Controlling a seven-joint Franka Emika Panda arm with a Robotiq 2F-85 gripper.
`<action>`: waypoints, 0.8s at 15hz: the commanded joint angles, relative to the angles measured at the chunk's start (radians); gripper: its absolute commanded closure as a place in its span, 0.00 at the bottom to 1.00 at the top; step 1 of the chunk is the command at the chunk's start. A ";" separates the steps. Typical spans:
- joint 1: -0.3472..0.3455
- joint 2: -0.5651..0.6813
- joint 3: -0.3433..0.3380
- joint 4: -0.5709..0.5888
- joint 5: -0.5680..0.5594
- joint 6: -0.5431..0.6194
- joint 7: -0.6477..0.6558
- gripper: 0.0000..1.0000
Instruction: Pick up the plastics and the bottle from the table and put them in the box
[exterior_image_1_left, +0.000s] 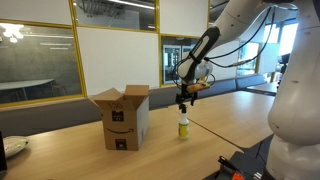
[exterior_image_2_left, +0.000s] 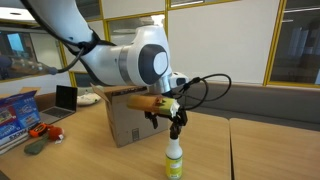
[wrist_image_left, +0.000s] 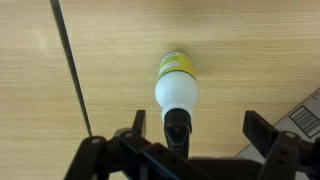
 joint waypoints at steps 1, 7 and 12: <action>-0.020 0.071 -0.006 0.029 0.115 0.052 -0.117 0.00; -0.045 0.179 0.009 0.117 0.230 0.047 -0.245 0.00; -0.069 0.218 0.014 0.191 0.241 0.032 -0.297 0.00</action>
